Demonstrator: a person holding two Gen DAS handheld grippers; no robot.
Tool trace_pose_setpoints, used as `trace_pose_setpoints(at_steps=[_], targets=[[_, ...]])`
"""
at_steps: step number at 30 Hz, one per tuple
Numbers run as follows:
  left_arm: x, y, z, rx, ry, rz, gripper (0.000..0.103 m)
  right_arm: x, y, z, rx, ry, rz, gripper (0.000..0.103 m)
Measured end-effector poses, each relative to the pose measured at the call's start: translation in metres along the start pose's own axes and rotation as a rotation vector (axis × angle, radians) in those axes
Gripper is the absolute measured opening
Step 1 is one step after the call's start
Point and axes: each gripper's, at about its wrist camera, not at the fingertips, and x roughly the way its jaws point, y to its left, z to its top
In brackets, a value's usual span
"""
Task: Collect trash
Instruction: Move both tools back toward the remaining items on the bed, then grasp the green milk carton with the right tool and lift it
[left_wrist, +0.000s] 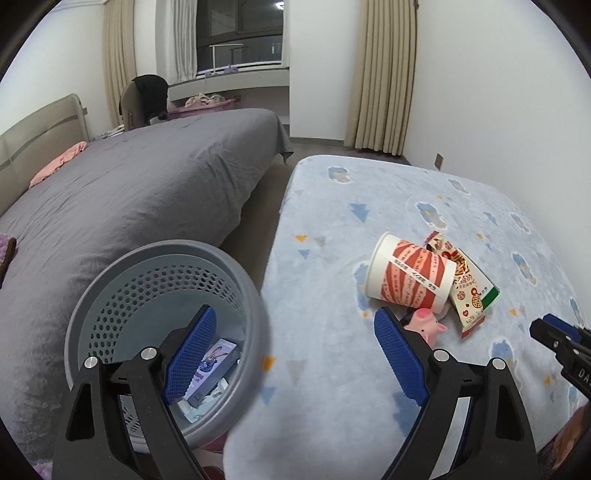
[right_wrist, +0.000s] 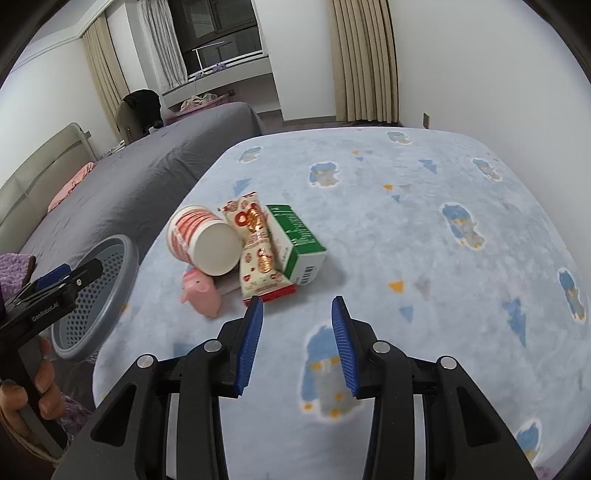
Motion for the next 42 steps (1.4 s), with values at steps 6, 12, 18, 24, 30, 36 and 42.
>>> trace_pose_setpoints(at_steps=[6, 12, 18, 24, 30, 36, 42], targets=[[0.011, -0.011, -0.002, 0.021, 0.02, 0.003, 0.086, 0.022, -0.012, 0.018, -0.018, 0.012, 0.0, 0.038], [0.017, -0.016, 0.0, 0.025, 0.031, -0.003, 0.086, 0.045, -0.009, 0.032, -0.062, 0.032, 0.009, 0.039], [0.023, -0.016, 0.0, 0.022, 0.045, -0.001, 0.086, 0.068, -0.01, 0.042, -0.08, 0.061, 0.025, 0.039], [0.024, -0.017, 0.0, 0.023, 0.046, -0.003, 0.086, 0.087, -0.008, 0.047, -0.104, 0.098, 0.047, 0.042], [0.026, -0.016, 0.0, 0.02, 0.055, -0.002, 0.086, 0.1, 0.001, 0.05, -0.144, 0.131, 0.06, 0.042], [0.026, -0.017, 0.0, 0.02, 0.054, -0.002, 0.086, 0.108, 0.001, 0.056, -0.134, 0.15, 0.067, 0.044], [0.025, -0.016, 0.0, 0.016, 0.052, -0.004, 0.086, 0.105, 0.01, 0.052, -0.173, 0.142, 0.044, 0.044]])
